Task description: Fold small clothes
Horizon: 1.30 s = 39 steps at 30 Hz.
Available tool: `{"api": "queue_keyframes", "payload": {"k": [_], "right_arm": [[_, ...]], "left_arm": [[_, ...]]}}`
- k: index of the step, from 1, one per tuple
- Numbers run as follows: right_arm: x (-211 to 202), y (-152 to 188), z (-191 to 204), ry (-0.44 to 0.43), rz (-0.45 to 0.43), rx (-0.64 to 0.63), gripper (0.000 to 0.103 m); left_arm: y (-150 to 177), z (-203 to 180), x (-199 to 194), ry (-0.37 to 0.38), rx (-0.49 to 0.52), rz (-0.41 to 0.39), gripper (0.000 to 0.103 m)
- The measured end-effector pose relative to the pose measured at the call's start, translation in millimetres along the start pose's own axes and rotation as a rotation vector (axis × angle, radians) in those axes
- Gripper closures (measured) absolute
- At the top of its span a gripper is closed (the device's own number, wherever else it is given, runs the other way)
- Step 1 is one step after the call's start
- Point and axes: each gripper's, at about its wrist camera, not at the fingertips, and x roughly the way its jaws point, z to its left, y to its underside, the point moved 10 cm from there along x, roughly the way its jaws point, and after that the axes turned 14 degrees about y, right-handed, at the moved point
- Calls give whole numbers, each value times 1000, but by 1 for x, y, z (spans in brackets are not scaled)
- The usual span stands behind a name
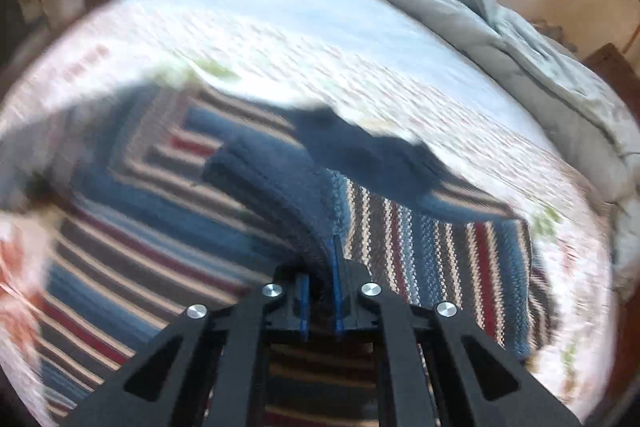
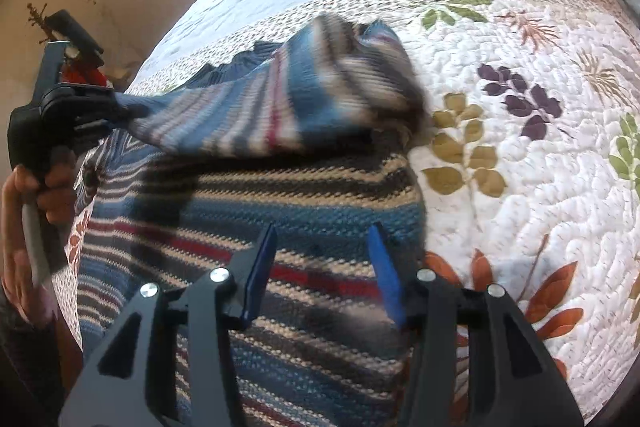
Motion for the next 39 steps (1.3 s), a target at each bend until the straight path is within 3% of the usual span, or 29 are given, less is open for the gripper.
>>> {"api": "queue_keyframes", "payload": {"k": [3,8,11,13,15,18,22,26,31,33,35,37,39], "right_arm": [[6,3,6,8,15,-14,55],[12,-9,4,21,26,-1,55],[16,-29,-7,25,38,44,55],[20,-39,-12,98,44,-6,56],[27,-50,-15,224,24,-94,55],[34,-58,-14,289,20,-138,56],[50,-68,-9,263,36,-136,56],[71,-79,-5,238,76,-111,75],[60,-80,-8,201,52,-61,79],[66,-71,-6,204,72,-86,77],[73,-66,-6,214,80,-87,76],[73,-65,-6,213,81,-74,76],[72,-65,-5,208,83,-72,74]], "left_arm": [[-3,31,2,-42,0,-3,94],[18,58,38,-13,-73,82,92],[22,66,37,20,-95,72,90],[20,65,36,37,-99,71,89],[19,66,33,50,-104,73,88],[15,68,31,65,-112,64,88],[9,68,37,54,-101,61,88],[-1,66,36,51,-101,40,90],[-33,71,6,34,-79,-108,92],[-26,83,17,-25,-51,-61,92],[-4,98,41,-69,-57,59,91],[4,103,46,-68,-39,60,87],[3,102,36,-77,-15,45,74]]}}
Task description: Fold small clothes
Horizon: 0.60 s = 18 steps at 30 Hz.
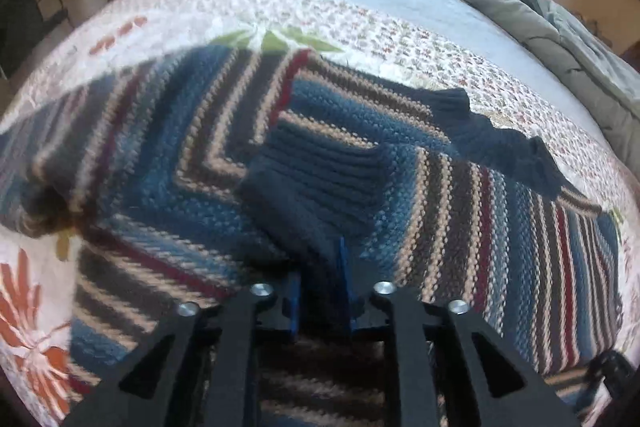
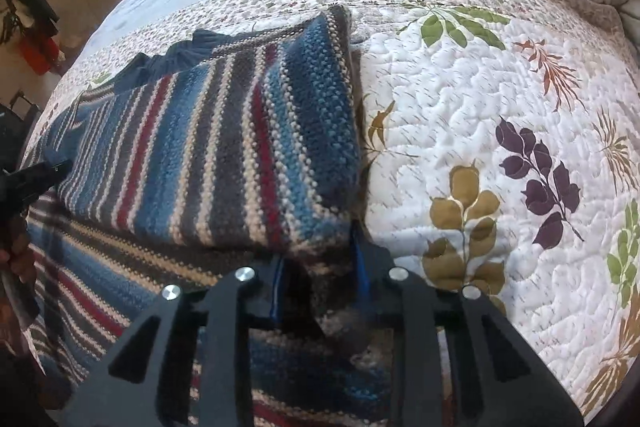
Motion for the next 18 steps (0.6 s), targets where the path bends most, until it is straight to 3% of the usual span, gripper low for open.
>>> {"api": "queue_keyframes", "payload": {"k": [1,3,6,11,14,18], "right_arm": [[-2,1,1,1,1,-7,70],[-10,5,-2,5,-5,-22,68],[-27,12,-2,7,-24,-33,64],[-56,35,24,-39,-14,-65,64],[-69,58,57,-95,20,-117,60],[-76,95,92,-144,73,-193,60]], "left_arm": [[0,2,-5,2,-10,-6,56],[-3,8,-23,21,-14,-41,48],[-3,18,-53,-10,24,-60,32],[34,42,-72,-74,22,47,32],[66,42,-78,-42,36,119,32],[102,37,-83,-27,113,138,28]]}}
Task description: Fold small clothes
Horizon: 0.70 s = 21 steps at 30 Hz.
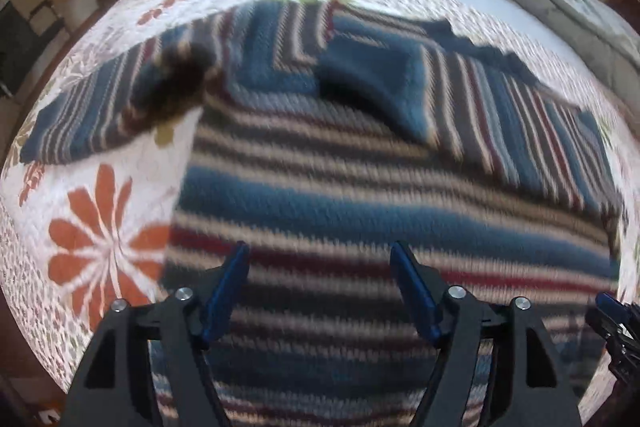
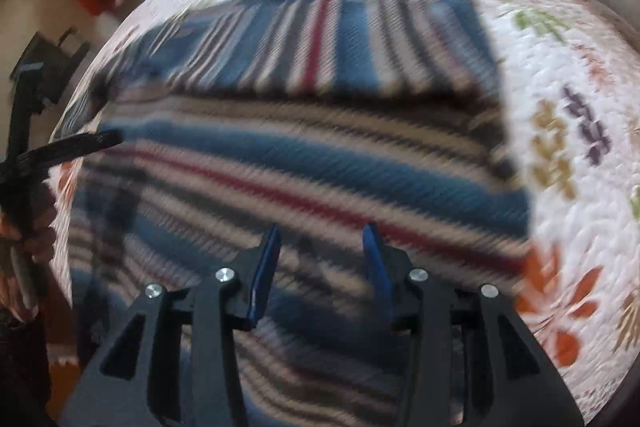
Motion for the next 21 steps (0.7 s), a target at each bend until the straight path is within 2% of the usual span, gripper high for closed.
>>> {"api": "queue_keyframes", "payload": {"k": [2,4,6,10,12,13,17,21], "right_arm": [[8,12,15,-19,40,-14,60],[25,21,19,11,82,-12,60],[30,22,22,30,81,-21,59],[19,18,23,41,82,0,59],[7,16,27,40,64,-7,58],[3,16,29,41,57,-14,56],[-12,15,52,66,30,-86,53],[-11,15,85,65,29,-158,48]], "left_arm": [[11,4,9,-1,-1,27,27],[17,11,20,2,-11,40,25],[18,13,18,29,5,32,25],[14,26,-9,119,-39,13,25],[5,53,-30,120,-85,-24,25],[0,70,-38,98,-103,-40,25],[-27,174,-65,-82,-216,-69,25],[-44,260,-77,-176,-354,-45,25]]}}
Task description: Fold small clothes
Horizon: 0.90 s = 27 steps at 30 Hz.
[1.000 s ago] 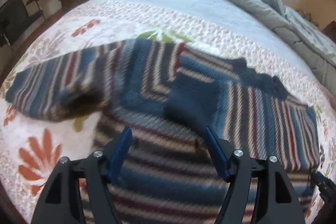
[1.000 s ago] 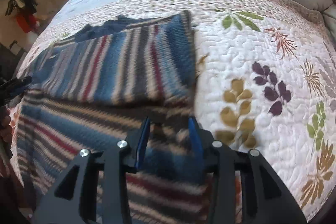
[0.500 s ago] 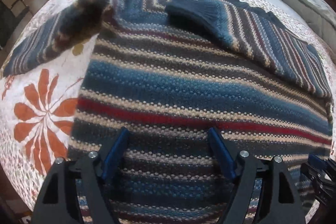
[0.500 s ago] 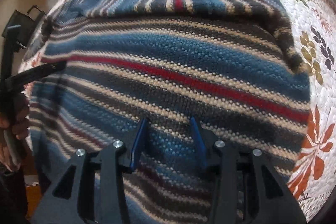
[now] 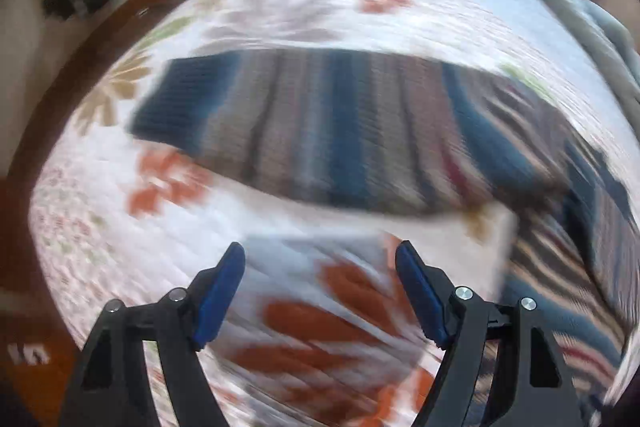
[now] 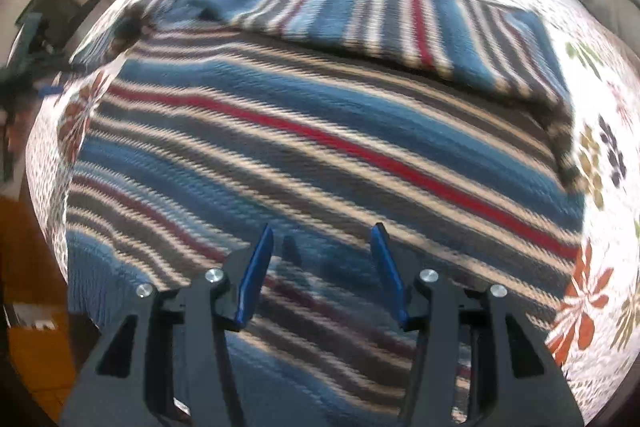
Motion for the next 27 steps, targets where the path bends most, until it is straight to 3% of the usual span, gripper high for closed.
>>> {"api": "queue_keyframes", "payload": {"k": [4,7,14,19,21,25,27], "right_arm": [[11,-14,24,-28,31,-24,47],[15,-32,46,-64,47,-21,47],[20,-73,86,-86,39,-60,45],[22,-86,106,-85,25,-101,44],[23,-88,107,-80,22,-110,44],[27,-92,96,-77,22,-86,43],[27,-92,85,-79,19,-68,42]], "left_arm": [[-26,49,15,21,-158,37,25],[-36,60,27,63,-207,51,25],[-60,52,41,106,-177,45,29],[-70,53,46,123,-209,25,58],[-74,54,41,132,-219,1,83],[-86,46,23,158,-246,-88,90],[-96,23,6,164,-188,-167,90]]}}
